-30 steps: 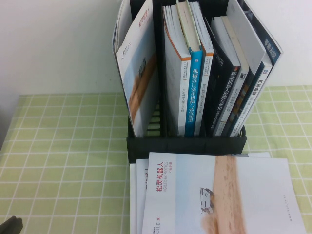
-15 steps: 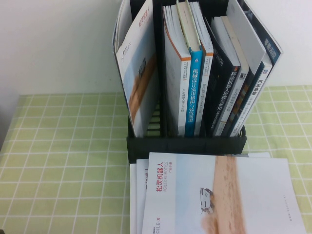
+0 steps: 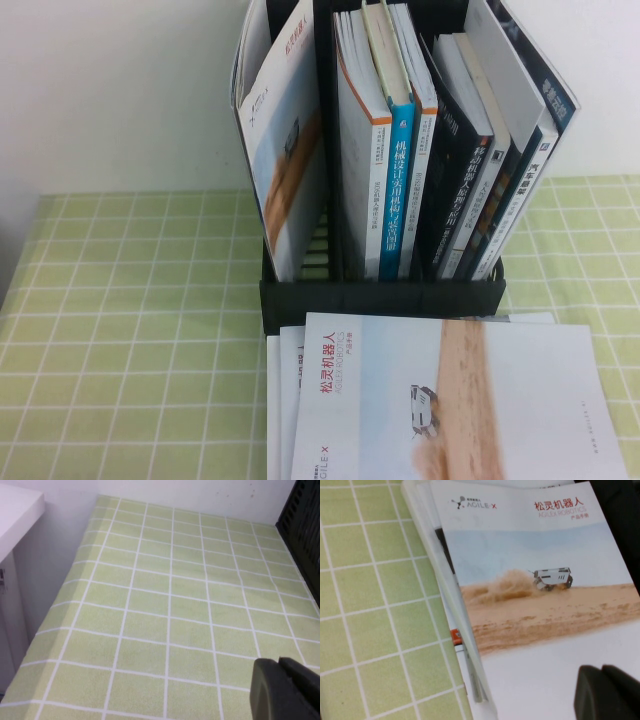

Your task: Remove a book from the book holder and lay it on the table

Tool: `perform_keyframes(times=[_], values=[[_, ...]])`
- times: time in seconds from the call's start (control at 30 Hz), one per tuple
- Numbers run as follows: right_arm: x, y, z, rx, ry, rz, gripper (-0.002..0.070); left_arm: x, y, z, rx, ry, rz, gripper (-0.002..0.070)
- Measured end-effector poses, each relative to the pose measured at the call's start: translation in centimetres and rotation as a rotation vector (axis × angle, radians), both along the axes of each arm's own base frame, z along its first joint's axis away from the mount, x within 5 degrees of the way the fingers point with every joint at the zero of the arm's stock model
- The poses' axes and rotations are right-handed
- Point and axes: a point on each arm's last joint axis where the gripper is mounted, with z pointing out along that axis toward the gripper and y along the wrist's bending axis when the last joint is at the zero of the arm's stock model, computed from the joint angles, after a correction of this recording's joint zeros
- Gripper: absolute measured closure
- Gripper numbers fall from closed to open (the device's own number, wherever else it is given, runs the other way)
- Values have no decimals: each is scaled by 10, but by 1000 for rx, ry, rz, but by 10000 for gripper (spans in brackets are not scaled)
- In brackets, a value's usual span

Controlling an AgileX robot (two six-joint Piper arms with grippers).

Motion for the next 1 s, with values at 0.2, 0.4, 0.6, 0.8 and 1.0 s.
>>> perform_keyframes(times=[0.2,0.4,0.6,0.8,1.0], values=[[0,0,0,0,0,0,678,0,0,0,-16,1,5,678],[-3,-11,0,62,-4,-65,678,0,0,0,-20,3,7,678],[-9,-38,-18,256,-116,-290,678,0,0,0,-21,4,7,678],[-16,-57,-64,556,-245,-551,678,0,0,0,-21,4,7,678],[-24,-67,-90,590,-219,-747,678,0,0,0,-21,4,7,678]])
